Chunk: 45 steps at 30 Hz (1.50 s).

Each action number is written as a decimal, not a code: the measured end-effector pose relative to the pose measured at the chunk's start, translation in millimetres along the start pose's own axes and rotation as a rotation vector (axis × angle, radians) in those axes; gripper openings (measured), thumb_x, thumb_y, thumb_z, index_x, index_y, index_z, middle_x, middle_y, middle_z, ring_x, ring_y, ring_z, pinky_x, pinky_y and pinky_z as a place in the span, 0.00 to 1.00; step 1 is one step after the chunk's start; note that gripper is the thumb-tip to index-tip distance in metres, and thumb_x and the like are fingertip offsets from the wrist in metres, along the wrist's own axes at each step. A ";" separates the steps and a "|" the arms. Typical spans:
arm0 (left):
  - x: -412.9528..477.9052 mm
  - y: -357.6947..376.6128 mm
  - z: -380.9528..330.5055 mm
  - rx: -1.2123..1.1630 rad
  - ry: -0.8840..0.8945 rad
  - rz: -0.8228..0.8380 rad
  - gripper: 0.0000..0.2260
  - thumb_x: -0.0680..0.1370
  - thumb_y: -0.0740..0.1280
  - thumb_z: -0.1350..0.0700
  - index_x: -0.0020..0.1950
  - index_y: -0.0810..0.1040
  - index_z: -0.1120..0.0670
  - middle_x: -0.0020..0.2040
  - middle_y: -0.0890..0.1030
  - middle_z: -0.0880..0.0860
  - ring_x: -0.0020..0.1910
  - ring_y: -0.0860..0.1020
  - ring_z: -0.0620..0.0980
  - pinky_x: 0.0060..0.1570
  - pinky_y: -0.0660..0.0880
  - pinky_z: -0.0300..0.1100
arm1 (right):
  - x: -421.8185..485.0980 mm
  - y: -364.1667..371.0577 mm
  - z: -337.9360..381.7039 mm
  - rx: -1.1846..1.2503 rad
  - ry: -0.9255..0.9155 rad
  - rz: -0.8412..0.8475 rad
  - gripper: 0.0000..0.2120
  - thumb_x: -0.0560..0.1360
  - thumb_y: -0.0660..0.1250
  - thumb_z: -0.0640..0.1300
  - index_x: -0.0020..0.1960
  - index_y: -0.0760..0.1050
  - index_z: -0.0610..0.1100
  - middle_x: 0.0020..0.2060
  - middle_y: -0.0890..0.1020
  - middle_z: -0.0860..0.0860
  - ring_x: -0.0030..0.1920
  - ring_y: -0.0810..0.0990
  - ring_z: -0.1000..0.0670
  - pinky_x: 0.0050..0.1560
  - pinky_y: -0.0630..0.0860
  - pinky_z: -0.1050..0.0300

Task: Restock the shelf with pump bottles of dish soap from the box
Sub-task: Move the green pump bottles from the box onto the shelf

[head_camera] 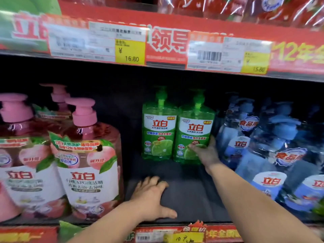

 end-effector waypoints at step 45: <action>-206.3 -32.4 -28.7 0.086 -0.385 -0.066 0.30 0.73 0.64 0.38 0.68 0.65 0.55 0.67 0.68 0.56 0.66 0.69 0.58 0.62 0.70 0.52 | -248.8 -7.8 79.1 -1.399 -0.470 0.831 0.35 0.75 0.61 0.60 0.77 0.52 0.49 0.77 0.56 0.48 0.77 0.52 0.41 0.73 0.52 0.38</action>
Point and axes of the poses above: each hand's wrist, its own x-axis towards the middle knuckle, its own y-axis out of the palm, z = x × y, the point moved 3 cm from there along x, towards the middle knuckle
